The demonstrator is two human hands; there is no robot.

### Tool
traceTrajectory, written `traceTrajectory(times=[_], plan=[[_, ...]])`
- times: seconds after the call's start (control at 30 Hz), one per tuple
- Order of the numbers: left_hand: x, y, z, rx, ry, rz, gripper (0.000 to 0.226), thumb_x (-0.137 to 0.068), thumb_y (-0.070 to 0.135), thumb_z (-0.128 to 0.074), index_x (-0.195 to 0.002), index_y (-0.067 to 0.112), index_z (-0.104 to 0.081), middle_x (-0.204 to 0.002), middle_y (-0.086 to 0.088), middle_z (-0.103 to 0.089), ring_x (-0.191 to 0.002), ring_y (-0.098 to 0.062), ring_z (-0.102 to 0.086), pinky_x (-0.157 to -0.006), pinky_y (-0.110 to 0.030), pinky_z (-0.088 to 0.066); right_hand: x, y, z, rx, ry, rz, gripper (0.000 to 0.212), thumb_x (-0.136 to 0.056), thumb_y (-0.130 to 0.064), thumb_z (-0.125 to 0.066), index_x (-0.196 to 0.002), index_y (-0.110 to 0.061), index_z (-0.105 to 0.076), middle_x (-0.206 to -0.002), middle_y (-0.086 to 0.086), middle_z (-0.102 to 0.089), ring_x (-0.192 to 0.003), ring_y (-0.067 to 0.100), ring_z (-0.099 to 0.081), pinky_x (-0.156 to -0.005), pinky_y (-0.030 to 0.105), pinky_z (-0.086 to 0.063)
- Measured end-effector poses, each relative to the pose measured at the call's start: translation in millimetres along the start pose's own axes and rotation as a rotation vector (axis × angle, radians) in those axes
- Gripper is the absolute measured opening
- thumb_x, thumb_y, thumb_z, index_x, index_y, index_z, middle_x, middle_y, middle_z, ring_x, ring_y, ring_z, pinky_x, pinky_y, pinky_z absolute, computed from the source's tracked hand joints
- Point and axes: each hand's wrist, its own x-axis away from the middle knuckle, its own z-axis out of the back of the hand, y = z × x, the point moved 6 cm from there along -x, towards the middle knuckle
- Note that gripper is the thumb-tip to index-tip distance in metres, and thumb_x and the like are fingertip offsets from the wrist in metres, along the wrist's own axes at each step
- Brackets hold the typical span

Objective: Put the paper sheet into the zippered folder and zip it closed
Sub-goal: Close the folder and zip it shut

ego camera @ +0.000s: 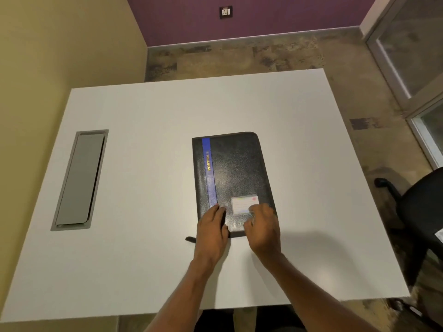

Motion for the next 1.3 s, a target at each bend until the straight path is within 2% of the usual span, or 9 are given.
traceTrajectory(times=[0.07, 0.13, 0.23, 0.33, 0.43, 0.63, 0.9, 1.13, 1.3], plan=[[15, -14, 21, 0.014, 0.106, 0.015, 0.042, -0.083, 0.008, -0.063, -0.124, 0.019, -0.066, -0.126, 0.002, -0.066, -0.113, -0.022, -0.061, -0.097, -0.036, -0.05, 17, -16, -11, -0.113, -0.001, 0.015, 0.014, -0.079, -0.01, -0.066, -0.092, -0.015, -0.061, -0.089, 0.002, -0.058, -0.083, 0.029, -0.059, -0.073, 0.044, -0.052], [28, -31, 35, 0.009, 0.158, 0.074, 0.034, -0.082, 0.008, -0.061, -0.113, 0.02, -0.066, -0.112, 0.003, -0.069, -0.1, -0.023, -0.061, -0.086, -0.039, -0.051, 33, -30, -27, -0.181, -0.025, 0.013, 0.007, -0.082, -0.014, -0.062, -0.081, -0.017, -0.056, -0.077, -0.001, -0.054, -0.072, 0.025, -0.056, -0.065, 0.044, -0.051], [43, -58, 38, -0.043, 0.123, 0.168, 0.024, -0.087, 0.015, -0.061, -0.11, 0.022, -0.066, -0.105, 0.003, -0.071, -0.095, -0.025, -0.065, -0.083, -0.041, -0.052, 58, -45, -55, -0.226, -0.071, -0.001, 0.011, -0.083, -0.018, -0.062, -0.077, -0.017, -0.054, -0.073, -0.003, -0.054, -0.067, 0.022, -0.056, -0.06, 0.041, -0.051], [53, -77, 35, -0.053, 0.033, 0.237, 0.01, -0.092, 0.022, -0.065, -0.1, 0.027, -0.067, -0.093, 0.007, -0.073, -0.087, -0.022, -0.068, -0.083, -0.044, -0.054, 78, -50, -85, -0.238, -0.186, -0.15, 0.01, -0.081, -0.021, -0.072, -0.085, -0.016, -0.064, -0.083, -0.002, -0.065, -0.079, 0.025, -0.064, -0.069, 0.035, -0.049], [58, -87, 32, -0.132, -0.003, 0.235, 0.014, -0.093, 0.024, -0.066, -0.103, 0.03, -0.072, -0.095, 0.008, -0.074, -0.092, -0.021, -0.067, -0.088, -0.04, -0.048, 89, -55, -103, -0.228, -0.237, -0.219, 0.015, -0.08, -0.019, -0.074, -0.092, -0.012, -0.07, -0.091, 0.003, -0.07, -0.089, 0.03, -0.067, -0.076, 0.036, -0.05], [55, -92, 31, -0.168, -0.035, 0.202, 0.017, -0.095, 0.026, -0.064, -0.099, 0.032, -0.08, -0.093, 0.008, -0.074, -0.091, -0.019, -0.064, -0.079, -0.034, -0.031, 98, -63, -120, -0.246, -0.29, -0.345, 0.02, -0.088, -0.029, -0.072, -0.105, -0.018, -0.071, -0.104, -0.002, -0.067, -0.099, 0.024, -0.066, -0.083, 0.034, -0.05], [57, -102, 27, 0.108, -0.109, 0.273, 0.018, -0.091, 0.034, -0.065, -0.09, 0.025, -0.081, -0.086, 0.008, -0.079, -0.082, -0.015, -0.071, -0.082, -0.035, -0.053, 103, -67, -123, -0.289, -0.244, -0.443, 0.014, -0.087, -0.027, -0.072, -0.1, -0.021, -0.072, -0.098, -0.007, -0.062, -0.094, 0.021, -0.066, -0.077, 0.031, -0.047], [55, -105, 26, 0.214, -0.171, 0.321, 0.023, -0.084, 0.036, -0.063, -0.088, 0.025, -0.082, -0.084, 0.01, -0.078, -0.079, -0.01, -0.071, -0.08, -0.033, -0.056, 103, -69, -123, -0.331, -0.184, -0.456, 0.017, -0.083, -0.025, -0.073, -0.099, -0.019, -0.071, -0.099, -0.004, -0.065, -0.091, 0.02, -0.065, -0.079, 0.035, -0.05], [50, -104, 33, 0.319, -0.231, 0.341, 0.016, -0.092, 0.017, -0.07, -0.084, 0.022, -0.083, -0.074, 0.008, -0.077, -0.064, -0.003, -0.064, -0.07, -0.024, -0.052, 101, -69, -128, -0.336, -0.204, -0.462, 0.013, -0.079, -0.026, -0.077, -0.089, -0.018, -0.071, -0.087, -0.008, -0.062, -0.083, 0.024, -0.066, -0.075, 0.037, -0.051]])
